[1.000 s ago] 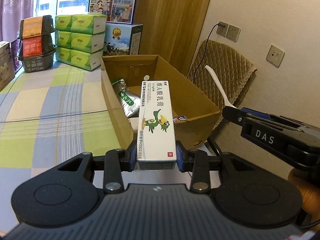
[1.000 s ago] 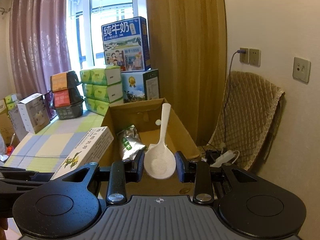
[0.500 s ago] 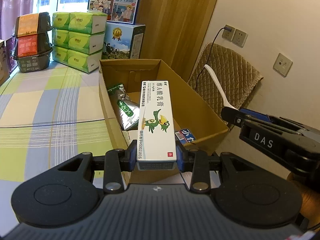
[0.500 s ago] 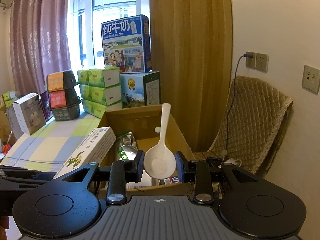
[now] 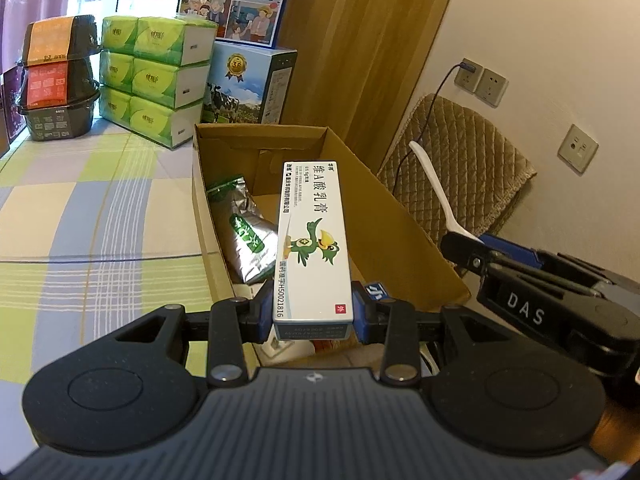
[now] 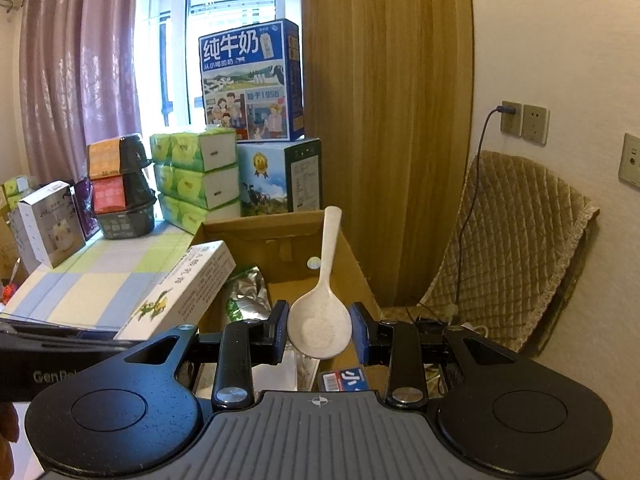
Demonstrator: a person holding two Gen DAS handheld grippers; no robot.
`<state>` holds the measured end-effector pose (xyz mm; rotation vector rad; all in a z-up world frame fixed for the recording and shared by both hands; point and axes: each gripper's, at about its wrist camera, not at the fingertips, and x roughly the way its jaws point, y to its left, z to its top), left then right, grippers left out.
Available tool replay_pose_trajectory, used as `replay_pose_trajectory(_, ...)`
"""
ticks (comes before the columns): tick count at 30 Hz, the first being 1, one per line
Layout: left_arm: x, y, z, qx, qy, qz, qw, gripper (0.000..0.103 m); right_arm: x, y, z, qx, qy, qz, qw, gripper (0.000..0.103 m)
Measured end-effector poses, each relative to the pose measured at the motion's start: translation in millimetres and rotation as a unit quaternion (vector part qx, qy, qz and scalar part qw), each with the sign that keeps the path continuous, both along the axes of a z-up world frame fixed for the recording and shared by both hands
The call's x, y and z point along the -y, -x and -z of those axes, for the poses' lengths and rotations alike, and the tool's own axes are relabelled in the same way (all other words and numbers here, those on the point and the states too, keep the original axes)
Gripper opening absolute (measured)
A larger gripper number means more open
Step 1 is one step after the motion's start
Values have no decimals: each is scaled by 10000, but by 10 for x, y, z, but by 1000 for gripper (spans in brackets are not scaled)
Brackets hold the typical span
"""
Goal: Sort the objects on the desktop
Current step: 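Lower both tools into the cardboard box and open them to release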
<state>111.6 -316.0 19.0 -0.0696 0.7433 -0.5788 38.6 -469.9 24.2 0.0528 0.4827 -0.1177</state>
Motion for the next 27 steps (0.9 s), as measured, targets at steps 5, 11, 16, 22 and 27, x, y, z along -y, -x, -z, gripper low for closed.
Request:
replay_pose_trajectory(5,52,-192,16,-19,47,-41,10000,32,63,-202,5,-30,52,-37,10000,30)
replay_pose_trajectory(11,148,-479,131,-77,-34,-74,9999,46,150,-429,81,-183,29,-9,9998,30)
replay_pose_trajectory(16,-38,-441,165,9,-47,-220,9997,46,138,-426,164,-279,8,-42,9996,30)
replay_pose_trajectory(22,-258,-338,269,-89,-29,-412,9991,46,41,-456,236,-369,-95,-181,9991,30)
replay_pose_trajectory(27,-379,-296,285,-119,42,-544,9984,49,20,-631,186,-199,-395,-322,9985,30)
